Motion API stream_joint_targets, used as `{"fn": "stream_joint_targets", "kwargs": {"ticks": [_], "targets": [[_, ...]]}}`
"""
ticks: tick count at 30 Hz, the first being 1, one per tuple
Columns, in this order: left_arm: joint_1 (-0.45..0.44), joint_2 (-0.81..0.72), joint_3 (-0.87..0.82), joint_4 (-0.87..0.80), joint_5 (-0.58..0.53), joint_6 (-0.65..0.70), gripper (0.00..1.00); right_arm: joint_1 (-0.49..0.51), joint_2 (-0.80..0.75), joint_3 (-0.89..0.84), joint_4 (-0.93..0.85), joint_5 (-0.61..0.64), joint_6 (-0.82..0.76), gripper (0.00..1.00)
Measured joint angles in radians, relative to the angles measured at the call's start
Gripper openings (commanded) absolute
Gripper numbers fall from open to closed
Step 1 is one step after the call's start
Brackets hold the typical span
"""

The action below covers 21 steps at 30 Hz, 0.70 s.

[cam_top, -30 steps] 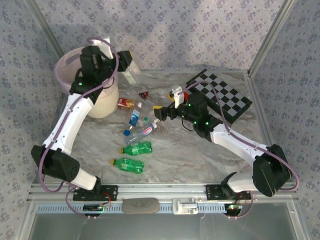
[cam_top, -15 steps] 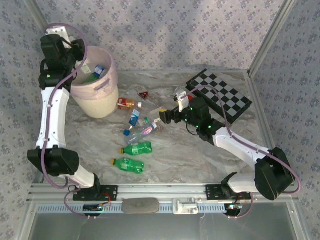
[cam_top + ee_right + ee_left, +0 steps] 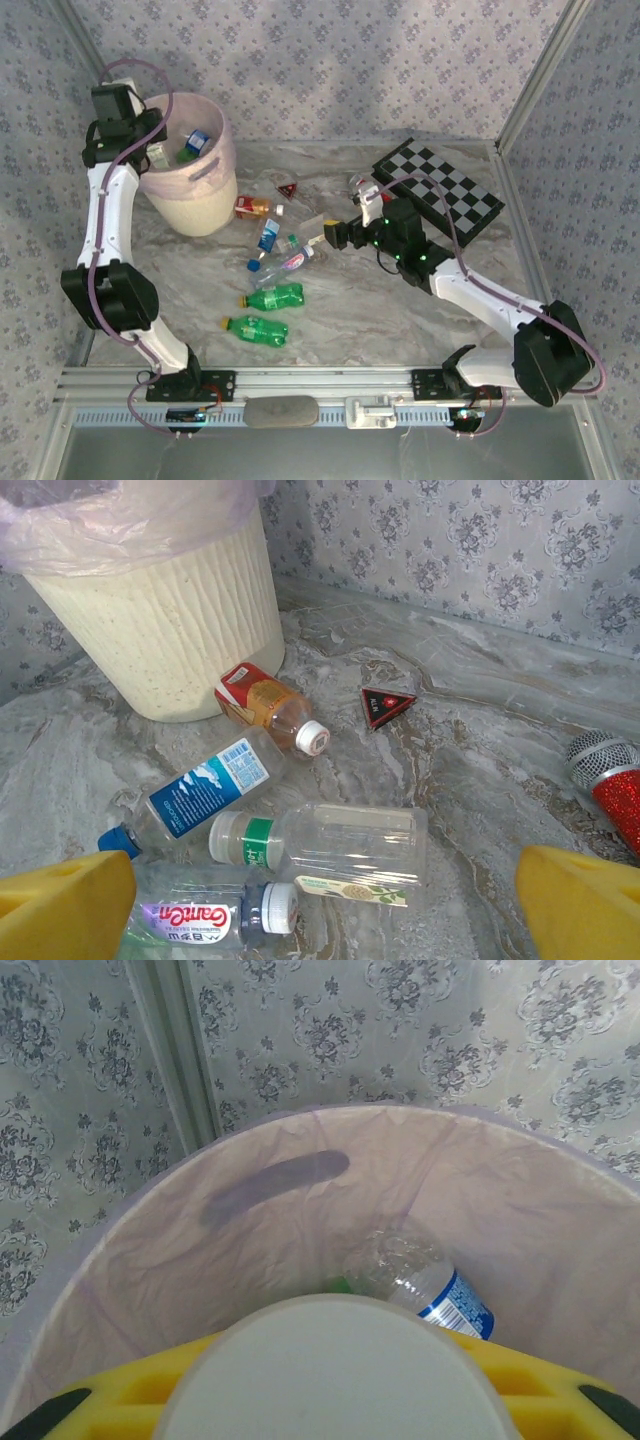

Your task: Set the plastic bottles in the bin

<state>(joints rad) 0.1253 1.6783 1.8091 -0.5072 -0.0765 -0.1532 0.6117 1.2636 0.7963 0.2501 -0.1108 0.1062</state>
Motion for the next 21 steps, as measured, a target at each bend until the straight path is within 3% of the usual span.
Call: {"fn": "stream_joint_targets", "kwargs": {"ticks": [6, 7, 10, 12, 15, 21], "targets": [[0.004, 0.045, 0.004, -0.039, -0.003, 0.000, 0.34, -0.010, -0.003, -0.012, -0.003, 0.018, 0.004, 0.99], [0.004, 0.052, 0.006, -0.047, -0.003, 0.000, 0.38, -0.012, -0.006, -0.015, -0.005, 0.018, 0.006, 0.99], [0.004, 0.068, 0.010, -0.071, -0.005, -0.005, 0.67, -0.018, -0.014, -0.023, -0.009, 0.018, 0.010, 0.99], [0.004, 0.077, 0.026, -0.090, -0.008, -0.009, 0.81, -0.019, -0.018, -0.026, -0.011, 0.018, 0.010, 0.99], [0.004, 0.079, 0.056, -0.111, -0.008, -0.018, 0.89, -0.019, -0.021, -0.027, -0.016, 0.018, 0.011, 0.99], [0.004, 0.058, 0.079, -0.121, 0.020, -0.037, 0.94, -0.019, -0.020, -0.027, -0.016, 0.018, 0.029, 0.99]]}}
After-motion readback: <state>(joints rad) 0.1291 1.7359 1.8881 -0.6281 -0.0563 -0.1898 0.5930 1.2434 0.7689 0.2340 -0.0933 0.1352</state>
